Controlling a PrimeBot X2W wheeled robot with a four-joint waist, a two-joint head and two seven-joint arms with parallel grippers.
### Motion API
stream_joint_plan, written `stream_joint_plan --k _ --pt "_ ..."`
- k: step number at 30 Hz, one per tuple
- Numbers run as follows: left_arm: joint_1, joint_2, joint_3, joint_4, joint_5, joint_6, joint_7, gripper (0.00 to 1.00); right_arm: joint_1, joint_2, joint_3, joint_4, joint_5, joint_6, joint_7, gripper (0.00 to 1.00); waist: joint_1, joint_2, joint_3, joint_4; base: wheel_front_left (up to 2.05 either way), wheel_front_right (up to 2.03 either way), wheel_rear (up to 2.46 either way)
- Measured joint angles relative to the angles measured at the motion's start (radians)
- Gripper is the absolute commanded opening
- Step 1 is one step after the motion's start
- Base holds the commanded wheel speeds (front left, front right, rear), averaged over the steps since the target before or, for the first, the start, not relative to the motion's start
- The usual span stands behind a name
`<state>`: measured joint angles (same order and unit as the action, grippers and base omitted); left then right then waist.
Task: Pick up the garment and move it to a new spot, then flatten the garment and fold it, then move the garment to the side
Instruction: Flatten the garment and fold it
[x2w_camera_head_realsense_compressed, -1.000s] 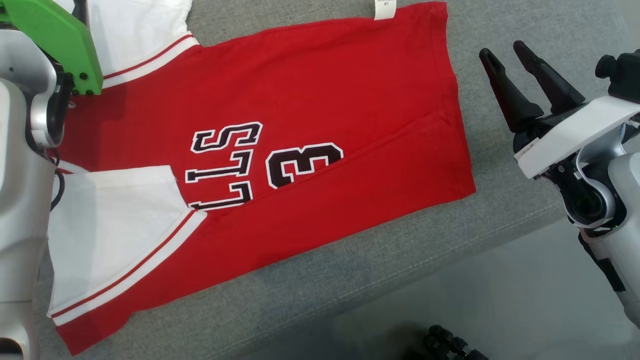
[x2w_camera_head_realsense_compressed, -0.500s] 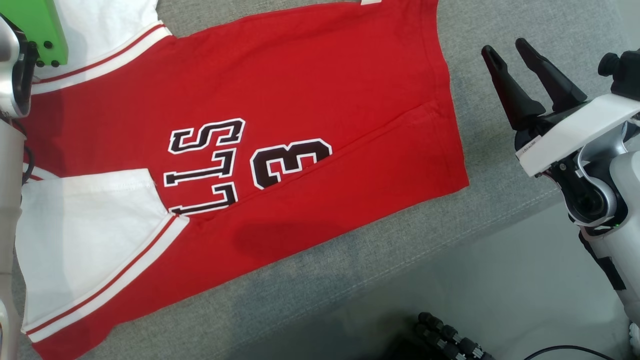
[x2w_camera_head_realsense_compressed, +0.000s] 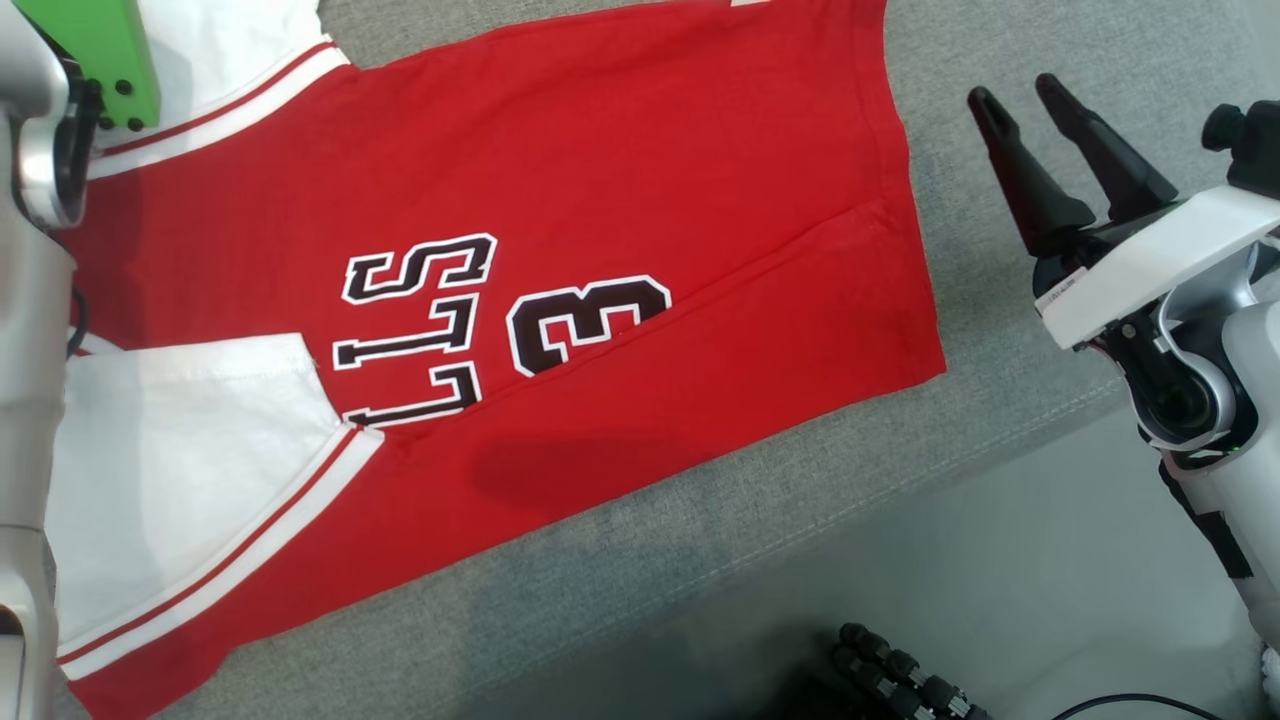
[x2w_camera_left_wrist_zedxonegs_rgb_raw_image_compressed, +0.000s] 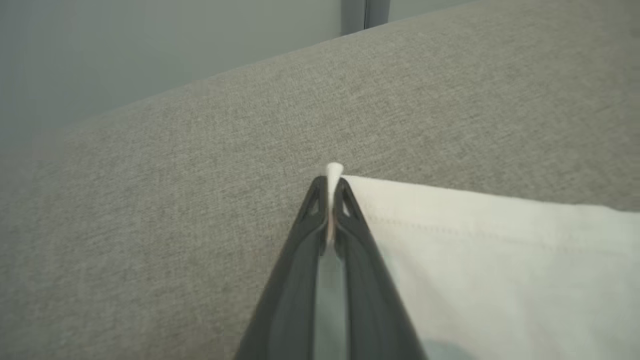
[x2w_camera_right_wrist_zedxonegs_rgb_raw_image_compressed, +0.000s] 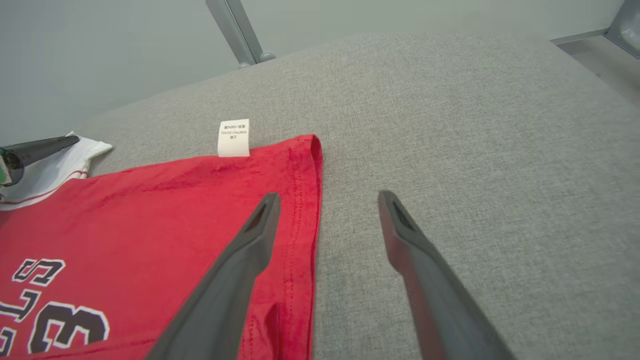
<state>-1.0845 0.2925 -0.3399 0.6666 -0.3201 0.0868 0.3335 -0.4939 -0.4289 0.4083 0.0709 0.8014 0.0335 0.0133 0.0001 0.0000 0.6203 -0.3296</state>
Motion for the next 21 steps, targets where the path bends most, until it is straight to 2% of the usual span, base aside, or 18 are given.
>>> stream_joint_plan --k 10,21 --pt "-0.002 -0.05 -0.018 0.026 -0.001 -0.053 -0.091 0.0 -0.045 -0.02 -0.002 0.043 -0.002 0.003 0.011 1.0 -0.0001 0.0 -0.014 0.04 0.0 0.0 0.0" --pt "-0.004 -0.116 -0.021 -0.004 -0.029 -0.093 -0.206 0.0 -0.133 -0.035 -0.007 0.174 0.02 0.009 0.095 1.0 -0.0001 0.0 -0.03 0.132 0.0 0.0 0.0"
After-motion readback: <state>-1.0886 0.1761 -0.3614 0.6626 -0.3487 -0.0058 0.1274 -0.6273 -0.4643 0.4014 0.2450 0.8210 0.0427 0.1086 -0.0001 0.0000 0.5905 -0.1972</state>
